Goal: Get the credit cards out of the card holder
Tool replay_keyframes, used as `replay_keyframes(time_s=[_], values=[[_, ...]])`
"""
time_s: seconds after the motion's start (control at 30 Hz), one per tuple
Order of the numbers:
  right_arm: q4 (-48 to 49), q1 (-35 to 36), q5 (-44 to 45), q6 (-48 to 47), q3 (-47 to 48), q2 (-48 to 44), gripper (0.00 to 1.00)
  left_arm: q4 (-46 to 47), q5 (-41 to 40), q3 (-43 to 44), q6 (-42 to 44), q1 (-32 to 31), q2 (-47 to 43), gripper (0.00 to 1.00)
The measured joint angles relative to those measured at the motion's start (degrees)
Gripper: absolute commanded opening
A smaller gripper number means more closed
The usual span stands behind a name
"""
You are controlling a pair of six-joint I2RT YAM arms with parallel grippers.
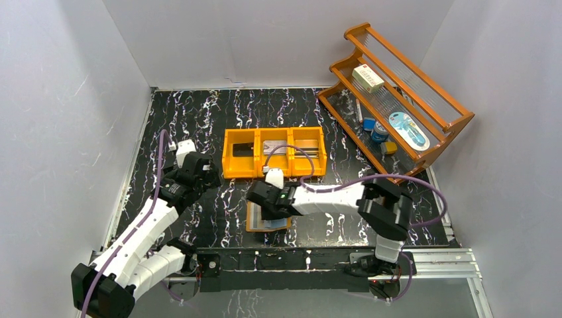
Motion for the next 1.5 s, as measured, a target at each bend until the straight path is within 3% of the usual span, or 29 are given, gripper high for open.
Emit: replay_keyframes(time_s=[0.1,0.27,0.47,0.67,0.87,1.13,1.5], values=[[7.6,-2.2,-4.3,-0.3,-7.5,-5.4,0.25,0.2,2.3,0.0,1.3,0.0,0.1,0.98],[21.1,-8.5,-12.9,1.5,-20.9,-13.5,0.3,2.5,11.7,0.0,5.0,0.0,0.7,0.98],[30.8,-10.9,-19.3,3.5,-26.6,-14.3,0.33,8.8,28.8,-1.5,6.3,0.0,0.8,0.92],[36.8,-12.2,-22.9,6.9,-30.4,-14.4,0.32,18.2,50.8,-5.0,1.4,0.0,3.5,0.89],[41.2,-13.8,-24.8,10.0,-34.3,-15.6,0.33,24.0,63.5,-6.3,-2.3,-0.5,8.5,0.84],[44.0,-14.9,-26.4,12.2,-36.1,-15.6,0.34,30.1,65.3,-9.4,-8.2,-8.0,15.3,0.8],[47.0,-16.8,-28.8,14.1,-38.2,-15.7,0.36,35.5,62.2,-10.4,-14.1,-11.5,25.1,0.73]])
